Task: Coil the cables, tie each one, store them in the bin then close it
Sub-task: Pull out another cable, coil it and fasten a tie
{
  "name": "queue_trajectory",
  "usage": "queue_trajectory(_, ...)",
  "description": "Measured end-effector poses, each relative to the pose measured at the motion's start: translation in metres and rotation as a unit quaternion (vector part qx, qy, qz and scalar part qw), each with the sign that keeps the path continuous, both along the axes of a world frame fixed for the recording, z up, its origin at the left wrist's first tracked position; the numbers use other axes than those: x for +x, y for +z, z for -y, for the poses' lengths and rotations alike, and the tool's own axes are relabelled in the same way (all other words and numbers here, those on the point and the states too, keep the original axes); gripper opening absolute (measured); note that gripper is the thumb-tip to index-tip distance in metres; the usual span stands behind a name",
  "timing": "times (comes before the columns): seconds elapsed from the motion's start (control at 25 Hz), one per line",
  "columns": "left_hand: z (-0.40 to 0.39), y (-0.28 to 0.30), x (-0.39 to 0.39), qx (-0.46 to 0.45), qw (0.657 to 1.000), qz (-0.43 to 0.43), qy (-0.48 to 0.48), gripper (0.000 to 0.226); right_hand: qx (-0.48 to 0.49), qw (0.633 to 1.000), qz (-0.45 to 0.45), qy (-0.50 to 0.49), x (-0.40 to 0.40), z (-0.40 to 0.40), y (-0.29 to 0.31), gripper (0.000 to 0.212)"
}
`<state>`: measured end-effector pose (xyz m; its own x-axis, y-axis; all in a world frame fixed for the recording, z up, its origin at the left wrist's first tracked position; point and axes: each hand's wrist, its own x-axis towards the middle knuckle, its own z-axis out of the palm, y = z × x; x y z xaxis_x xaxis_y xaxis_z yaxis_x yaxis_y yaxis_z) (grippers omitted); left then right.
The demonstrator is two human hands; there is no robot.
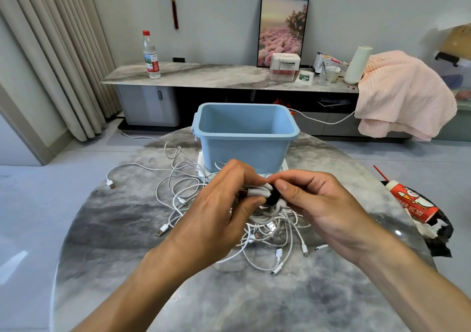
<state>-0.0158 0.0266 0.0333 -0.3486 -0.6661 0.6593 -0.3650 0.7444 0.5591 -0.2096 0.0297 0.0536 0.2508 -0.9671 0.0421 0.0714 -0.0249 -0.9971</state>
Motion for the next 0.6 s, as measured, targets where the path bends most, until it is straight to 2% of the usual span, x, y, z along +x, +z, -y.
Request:
queue_trajectory(0.2, -0.002, 0.001, 0.001, 0.024, 0.999, -0.037, -0.032, 0.012, 0.03, 0.999, 0.018, 0.029, 0.002, -0.002, 0.0, 0.016)
queue_trajectory(0.32, -0.002, -0.001, -0.005, 0.105, 0.987, -0.118, -0.01, 0.012, 0.082, 0.995, 0.052, 0.028, 0.006, 0.0, -0.002, 0.019)
queue_trajectory(0.4, -0.001, -0.005, -0.013, 0.207, 0.953, -0.217, 0.05, 0.013, 0.105, 0.992, 0.075, 0.003, 0.009, 0.002, -0.004, 0.034)
queue_trajectory(0.48, -0.004, -0.007, -0.02, 0.346, 0.884, -0.303, 0.086, 0.012, 0.111, 0.992, 0.058, -0.016, 0.011, 0.003, -0.009, 0.035)
queue_trajectory(0.52, -0.005, -0.007, -0.021, 0.408, 0.85, -0.324, 0.081, 0.009, 0.104, 0.994, 0.028, -0.026, 0.011, 0.003, -0.011, 0.031)
queue_trajectory(0.6, -0.004, -0.004, -0.018, 0.491, 0.803, -0.335, 0.053, 0.014, 0.096, 0.994, -0.002, -0.06, 0.012, 0.004, -0.014, 0.03)
